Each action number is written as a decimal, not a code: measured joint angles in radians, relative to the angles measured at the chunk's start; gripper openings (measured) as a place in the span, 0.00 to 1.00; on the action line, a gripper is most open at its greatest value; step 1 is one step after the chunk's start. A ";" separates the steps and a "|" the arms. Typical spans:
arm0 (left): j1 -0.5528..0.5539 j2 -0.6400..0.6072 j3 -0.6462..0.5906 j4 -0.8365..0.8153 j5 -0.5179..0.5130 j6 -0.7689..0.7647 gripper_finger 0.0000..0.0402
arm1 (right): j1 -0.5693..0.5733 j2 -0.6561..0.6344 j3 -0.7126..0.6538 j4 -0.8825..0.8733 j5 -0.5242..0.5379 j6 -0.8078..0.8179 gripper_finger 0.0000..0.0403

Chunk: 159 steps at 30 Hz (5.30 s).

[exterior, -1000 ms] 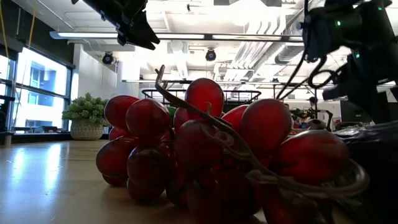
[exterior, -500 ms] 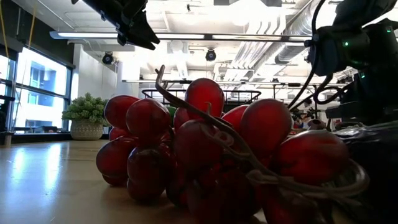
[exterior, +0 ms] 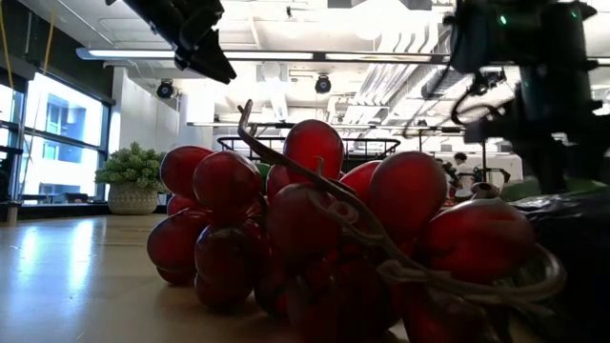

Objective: Build produce basket
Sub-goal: Put the green cucumber into the black wire basket, then put the green grapes into the black wire basket

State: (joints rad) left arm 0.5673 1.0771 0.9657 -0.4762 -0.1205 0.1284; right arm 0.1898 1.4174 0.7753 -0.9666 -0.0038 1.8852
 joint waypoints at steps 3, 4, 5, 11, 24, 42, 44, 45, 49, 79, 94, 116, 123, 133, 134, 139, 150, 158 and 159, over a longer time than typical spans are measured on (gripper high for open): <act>0.012 0.000 0.000 -0.010 -0.005 0.020 0.57 | 0.000 0.000 0.067 -0.043 0.050 0.005 0.20; 0.019 0.000 0.000 -0.013 -0.005 0.023 0.57 | 0.000 0.000 0.090 -0.061 0.072 0.011 0.20; 0.026 0.000 0.000 -0.015 -0.006 0.025 0.57 | 0.000 0.000 0.115 -0.083 0.097 0.019 0.20; 0.075 0.000 0.000 -0.021 -0.006 0.025 0.57 | 0.000 0.000 0.258 -0.179 0.272 0.018 0.20; 0.161 0.000 0.000 0.010 -0.006 0.011 0.57 | -0.140 0.000 0.451 -0.146 0.501 -0.292 0.20; 0.186 0.000 0.000 0.032 -0.006 -0.047 0.57 | -0.515 0.011 0.483 0.441 0.282 -1.140 0.20; 0.186 0.000 0.000 0.032 -0.006 -0.047 0.57 | -0.532 0.026 0.482 0.443 0.282 -1.167 0.20; 0.186 0.000 0.000 0.032 -0.006 -0.047 0.57 | -0.536 0.037 0.482 0.445 0.279 -1.170 0.20; 0.186 0.004 0.000 0.033 -0.020 -0.047 0.57 | -0.538 0.100 0.480 0.456 0.258 -1.190 0.20; 0.186 0.039 0.000 0.032 -0.018 -0.002 0.57 | -0.537 0.297 0.478 0.423 0.158 -1.099 0.49; 0.185 0.037 0.000 0.014 -0.019 -0.005 0.57 | -0.568 0.294 0.636 0.258 0.170 -1.122 0.56; 0.184 0.037 0.000 -0.072 0.135 -0.073 0.57 | -0.349 0.292 0.699 0.242 0.204 -0.934 0.56; 0.152 0.037 0.000 -0.125 0.281 -0.130 0.57 | -0.256 0.292 0.699 0.242 0.171 -0.860 0.56; -0.014 0.037 0.000 -0.137 0.346 -0.240 0.57 | -0.135 0.292 0.700 0.143 0.134 -0.785 0.56; -0.036 0.037 0.000 -0.137 0.346 -0.253 0.57 | -0.125 0.292 0.700 0.131 0.132 -0.782 0.56; -0.137 0.037 0.000 -0.137 0.344 -0.296 0.57 | -0.074 0.292 0.700 0.096 0.097 -0.784 0.56; -0.351 0.037 0.000 -0.137 0.319 -0.572 0.57 | 0.025 0.292 0.700 0.011 -0.008 -0.785 0.56; -0.541 0.037 0.000 -0.136 0.202 -0.726 0.57 | 0.117 0.292 0.700 -0.090 -0.010 -0.783 0.56; -0.561 0.037 0.000 -0.136 0.186 -0.745 0.57 | 0.129 0.292 0.700 -0.101 -0.016 -0.778 0.56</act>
State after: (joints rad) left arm 0.0061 1.1137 0.9655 -0.6125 0.0654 -0.6167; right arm 0.3184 1.7096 1.4750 -1.0679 -0.0203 1.1077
